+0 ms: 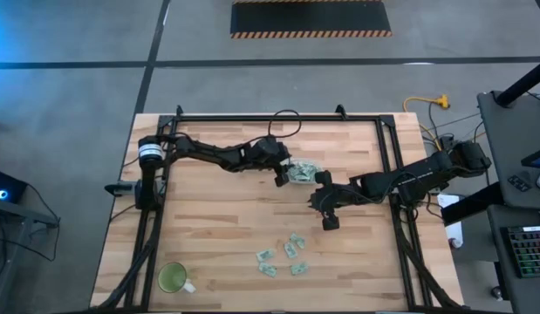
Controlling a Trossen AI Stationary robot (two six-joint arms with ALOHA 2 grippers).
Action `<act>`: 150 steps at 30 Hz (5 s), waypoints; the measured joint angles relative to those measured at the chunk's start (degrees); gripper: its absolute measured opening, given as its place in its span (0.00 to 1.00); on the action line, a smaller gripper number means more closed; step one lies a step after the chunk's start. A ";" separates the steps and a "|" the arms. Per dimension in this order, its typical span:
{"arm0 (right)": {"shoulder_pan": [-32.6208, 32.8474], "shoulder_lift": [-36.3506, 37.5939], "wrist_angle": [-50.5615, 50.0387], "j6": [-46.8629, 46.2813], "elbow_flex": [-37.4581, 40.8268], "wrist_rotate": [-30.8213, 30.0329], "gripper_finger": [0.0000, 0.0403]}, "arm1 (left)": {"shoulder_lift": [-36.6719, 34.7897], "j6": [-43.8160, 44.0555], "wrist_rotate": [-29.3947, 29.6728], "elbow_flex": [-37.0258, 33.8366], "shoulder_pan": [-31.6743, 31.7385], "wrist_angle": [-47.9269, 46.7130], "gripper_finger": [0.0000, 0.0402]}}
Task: Pick and place Stevia / Truvia into bins
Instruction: Put the stevia packet into the transparent bin
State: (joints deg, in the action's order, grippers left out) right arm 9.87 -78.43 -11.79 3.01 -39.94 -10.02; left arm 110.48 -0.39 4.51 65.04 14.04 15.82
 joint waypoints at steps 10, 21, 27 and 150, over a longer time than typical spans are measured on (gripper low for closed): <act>0.00 0.00 0.63 0.02 0.02 -0.02 0.14 | 0.87 -3.83 -2.21 0.01 -1.05 0.21 0.40; 0.00 0.00 1.00 0.02 0.02 -0.02 0.14 | 0.87 -7.45 -3.17 0.09 -1.79 0.19 0.13; 0.00 0.00 1.05 0.02 0.02 -0.02 0.14 | 0.88 -7.33 -2.66 0.09 -1.65 0.23 0.01; 11.88 -20.45 20.18 -19.37 -1.51 7.04 0.48 | -32.77 4.19 -0.98 -27.96 -33.18 -10.29 0.27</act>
State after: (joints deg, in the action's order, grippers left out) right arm 21.75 -98.89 8.39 -16.36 -41.45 -2.98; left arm 77.71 3.79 3.53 37.08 -19.14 5.53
